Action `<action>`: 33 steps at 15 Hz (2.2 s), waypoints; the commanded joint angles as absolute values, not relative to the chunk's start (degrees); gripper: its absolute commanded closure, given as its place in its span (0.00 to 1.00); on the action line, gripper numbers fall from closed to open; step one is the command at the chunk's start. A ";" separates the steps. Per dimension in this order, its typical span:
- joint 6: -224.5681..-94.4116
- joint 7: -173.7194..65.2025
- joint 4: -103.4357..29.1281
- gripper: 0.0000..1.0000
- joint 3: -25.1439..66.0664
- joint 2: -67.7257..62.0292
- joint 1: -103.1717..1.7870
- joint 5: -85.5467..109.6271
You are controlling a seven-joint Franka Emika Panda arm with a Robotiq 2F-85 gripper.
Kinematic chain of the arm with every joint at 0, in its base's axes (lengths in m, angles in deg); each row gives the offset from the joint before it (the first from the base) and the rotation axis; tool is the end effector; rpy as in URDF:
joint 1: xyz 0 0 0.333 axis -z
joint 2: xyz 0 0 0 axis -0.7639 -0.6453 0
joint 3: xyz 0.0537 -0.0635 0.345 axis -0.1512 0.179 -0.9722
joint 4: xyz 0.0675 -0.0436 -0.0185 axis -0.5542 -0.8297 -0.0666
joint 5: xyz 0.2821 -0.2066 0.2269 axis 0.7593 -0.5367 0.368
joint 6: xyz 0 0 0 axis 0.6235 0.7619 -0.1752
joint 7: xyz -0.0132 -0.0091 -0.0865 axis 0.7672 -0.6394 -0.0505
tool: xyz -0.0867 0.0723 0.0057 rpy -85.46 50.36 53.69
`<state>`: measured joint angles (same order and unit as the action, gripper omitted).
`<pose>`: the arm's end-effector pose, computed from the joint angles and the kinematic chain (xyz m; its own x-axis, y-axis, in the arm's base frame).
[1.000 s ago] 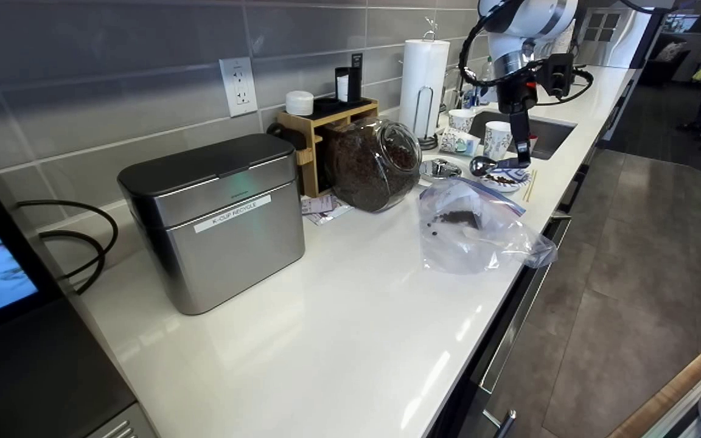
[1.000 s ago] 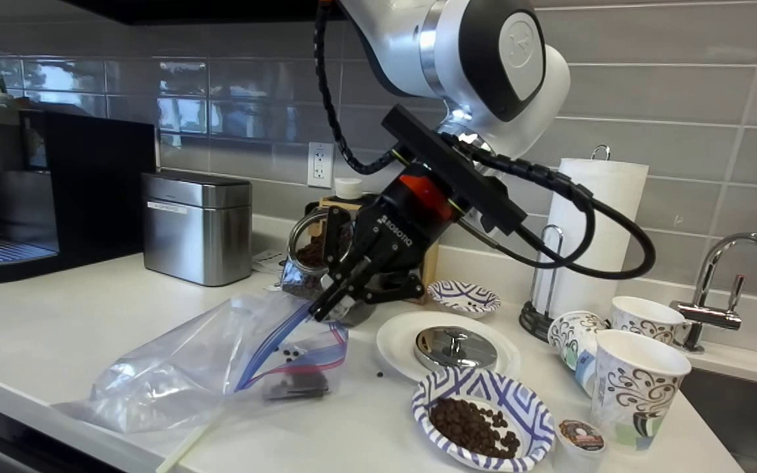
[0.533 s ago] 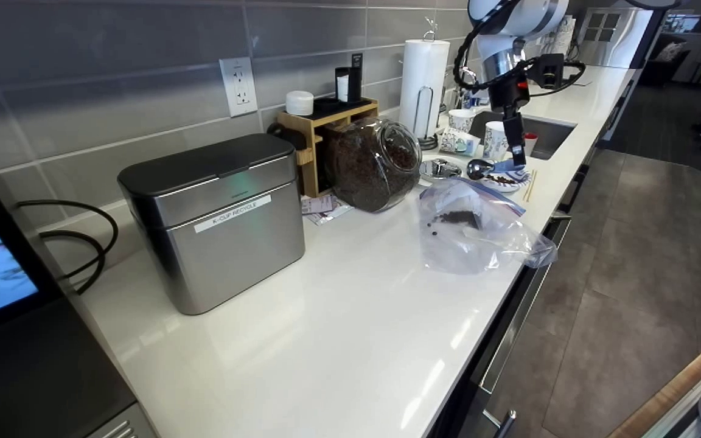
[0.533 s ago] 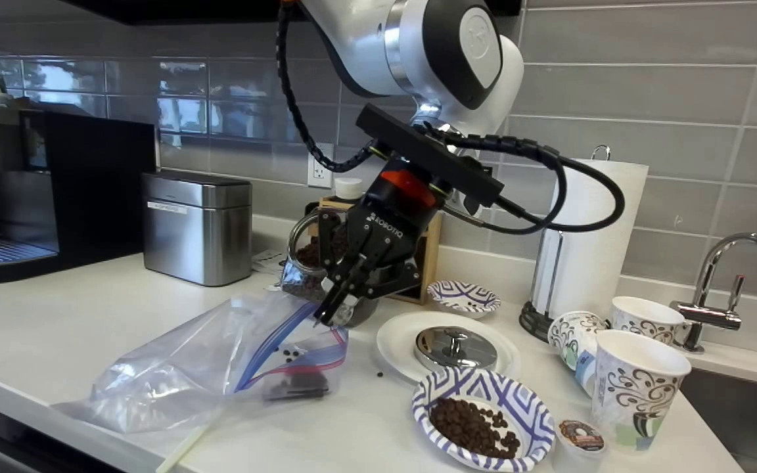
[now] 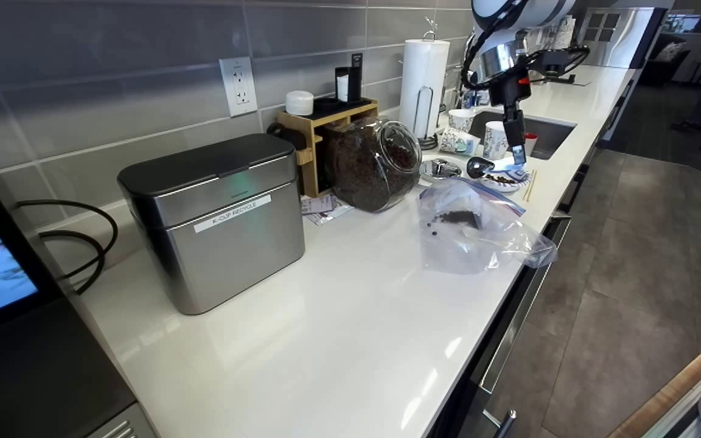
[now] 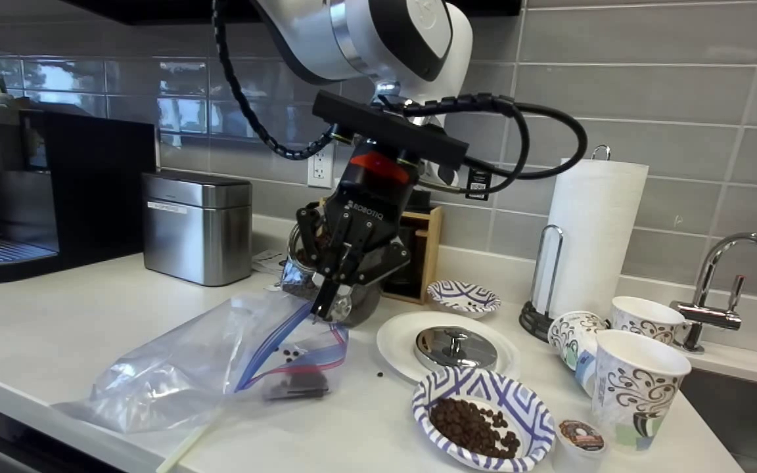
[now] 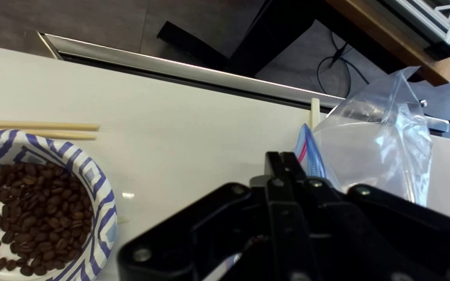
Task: Use the scope to get some objects from the bottle and put them in the plastic bag
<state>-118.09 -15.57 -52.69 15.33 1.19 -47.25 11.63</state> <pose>0.5771 -0.0206 0.3859 0.7338 0.5460 -0.4042 0.5024 -0.8367 -0.2182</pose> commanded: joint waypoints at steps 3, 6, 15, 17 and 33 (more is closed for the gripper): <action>-125.46 -20.56 -62.99 0.99 14.46 9.68 -49.35 5.78; -128.35 -24.00 -66.12 0.99 14.22 11.94 -50.29 3.14; -136.45 -32.24 -72.06 0.99 13.18 15.77 -52.24 -2.61; -137.62 -33.65 -72.95 0.99 12.89 16.38 -52.71 -4.21; -141.16 -40.39 -76.54 0.99 10.26 19.04 -54.96 -14.31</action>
